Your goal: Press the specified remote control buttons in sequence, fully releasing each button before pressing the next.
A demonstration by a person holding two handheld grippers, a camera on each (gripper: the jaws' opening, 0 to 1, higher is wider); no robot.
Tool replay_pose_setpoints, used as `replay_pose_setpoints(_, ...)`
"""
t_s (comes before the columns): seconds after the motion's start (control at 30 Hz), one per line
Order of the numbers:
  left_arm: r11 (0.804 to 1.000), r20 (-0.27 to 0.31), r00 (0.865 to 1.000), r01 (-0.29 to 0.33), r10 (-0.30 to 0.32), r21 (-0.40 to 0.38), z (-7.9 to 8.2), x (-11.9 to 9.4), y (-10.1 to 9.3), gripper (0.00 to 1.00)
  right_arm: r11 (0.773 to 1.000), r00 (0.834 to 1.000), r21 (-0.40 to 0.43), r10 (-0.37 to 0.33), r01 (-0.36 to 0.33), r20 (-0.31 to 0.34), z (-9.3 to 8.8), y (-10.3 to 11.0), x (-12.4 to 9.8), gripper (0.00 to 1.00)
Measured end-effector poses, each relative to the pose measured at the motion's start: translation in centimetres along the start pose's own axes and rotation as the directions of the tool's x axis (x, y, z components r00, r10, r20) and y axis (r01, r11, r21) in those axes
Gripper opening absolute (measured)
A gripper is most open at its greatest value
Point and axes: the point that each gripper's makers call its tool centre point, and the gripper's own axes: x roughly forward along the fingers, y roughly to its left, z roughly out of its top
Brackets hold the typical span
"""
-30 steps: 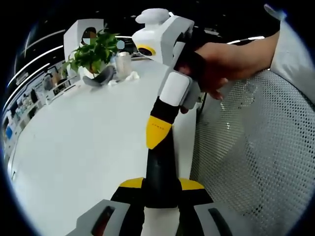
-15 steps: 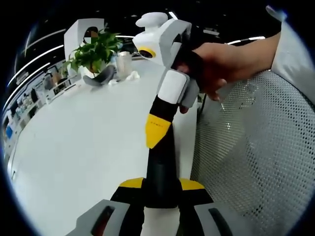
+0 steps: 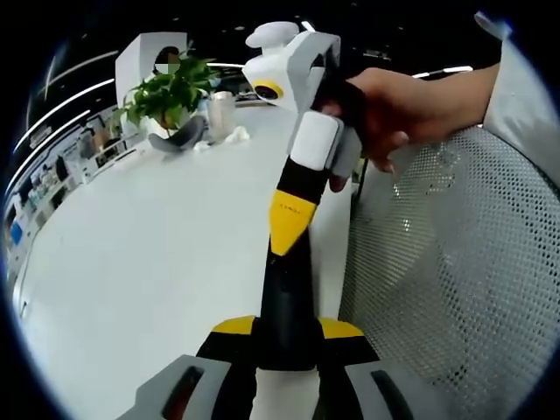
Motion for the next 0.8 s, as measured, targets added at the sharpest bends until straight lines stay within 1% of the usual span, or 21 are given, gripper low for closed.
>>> replay_pose_setpoints(0.07, 1.000, 0.000, 1.000, 0.000, 0.000, -0.001, 0.00, -0.02, 0.00, 0.24, 1.000, 1.000, -0.002, 0.002, -0.002, -0.006, -0.06, -0.03, 0.13, 0.00)
replay_pose_setpoints(0.27, 1.000, 0.002, 1.000, 0.000, 0.000, -0.002, -0.04, -0.01, 0.05, 0.24, 0.999, 0.999, -0.027, -0.023, 0.022, -0.034, -0.52, -0.21, 0.46, 0.00)
replay_pose_setpoints(0.33, 1.000, 0.003, 1.000, 0.000, 0.000, -0.003, -0.06, 0.01, 0.07, 0.24, 0.998, 0.999, -0.052, -0.032, 0.030, -0.033, -0.54, -0.08, 0.42, 0.00)
replay_pose_setpoints(0.4, 1.000, 0.004, 1.000, 0.000, 0.000, -0.004, -0.07, 0.00, 0.07, 0.24, 0.998, 0.999, -0.059, -0.035, 0.034, -0.030, -0.59, -0.10, 0.40, 0.00)
replay_pose_setpoints(0.8, 1.000, 0.007, 1.000, -0.001, 0.001, -0.007, -0.04, 0.04, 0.05, 0.24, 0.999, 0.999, -0.037, -0.023, 0.022, -0.022, -0.62, -0.35, 0.49, 0.00)
